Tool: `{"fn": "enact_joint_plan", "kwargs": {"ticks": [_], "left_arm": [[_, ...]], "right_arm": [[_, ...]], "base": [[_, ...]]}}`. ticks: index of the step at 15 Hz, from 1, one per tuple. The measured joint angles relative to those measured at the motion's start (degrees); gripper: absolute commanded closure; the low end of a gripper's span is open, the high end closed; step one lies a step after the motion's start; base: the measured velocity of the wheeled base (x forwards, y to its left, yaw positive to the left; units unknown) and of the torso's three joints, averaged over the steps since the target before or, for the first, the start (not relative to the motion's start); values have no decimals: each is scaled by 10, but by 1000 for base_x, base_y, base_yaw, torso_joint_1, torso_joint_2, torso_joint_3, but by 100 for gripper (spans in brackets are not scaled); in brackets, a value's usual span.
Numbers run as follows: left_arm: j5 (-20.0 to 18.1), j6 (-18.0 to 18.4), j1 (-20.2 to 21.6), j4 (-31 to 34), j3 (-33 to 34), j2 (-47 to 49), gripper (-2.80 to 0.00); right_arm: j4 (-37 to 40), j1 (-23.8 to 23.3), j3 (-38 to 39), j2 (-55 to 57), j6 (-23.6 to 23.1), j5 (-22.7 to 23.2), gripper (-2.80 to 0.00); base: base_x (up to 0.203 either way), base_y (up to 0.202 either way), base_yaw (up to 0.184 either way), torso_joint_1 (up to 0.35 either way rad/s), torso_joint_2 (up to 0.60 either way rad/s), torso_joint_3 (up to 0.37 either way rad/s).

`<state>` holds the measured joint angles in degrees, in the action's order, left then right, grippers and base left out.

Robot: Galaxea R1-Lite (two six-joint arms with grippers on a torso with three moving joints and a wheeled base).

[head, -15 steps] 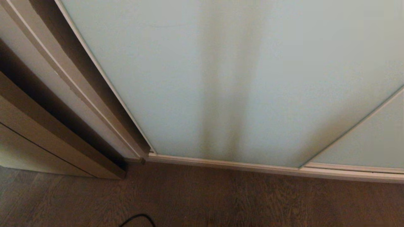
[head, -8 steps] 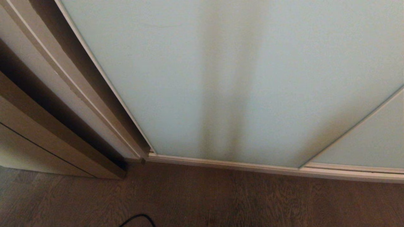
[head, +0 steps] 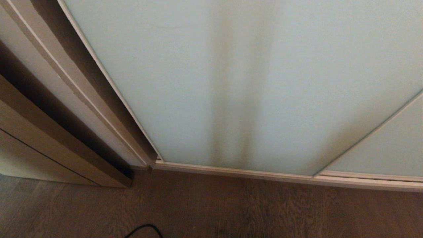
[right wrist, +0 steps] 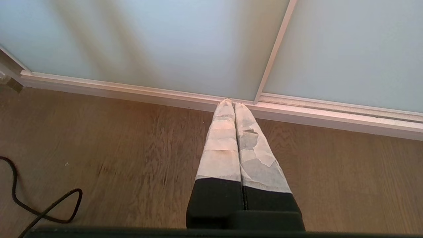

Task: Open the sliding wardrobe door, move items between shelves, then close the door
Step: Open the door

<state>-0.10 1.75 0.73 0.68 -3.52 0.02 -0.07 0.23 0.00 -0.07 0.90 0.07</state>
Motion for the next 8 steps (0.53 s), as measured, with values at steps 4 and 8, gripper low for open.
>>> {"fn": "enact_joint_plan", "kwargs": {"ticks": [4,8], "left_arm": [[20,13,0,-7,-120,17,0],[88,12,1,-96,-248,137,0]], "right_arm": [[0,0,0,0,0,0,0],[0,0,0,0,0,0,0]], "base": [[0,0,0,0,0,0],[0,0,0,0,0,0]]}}
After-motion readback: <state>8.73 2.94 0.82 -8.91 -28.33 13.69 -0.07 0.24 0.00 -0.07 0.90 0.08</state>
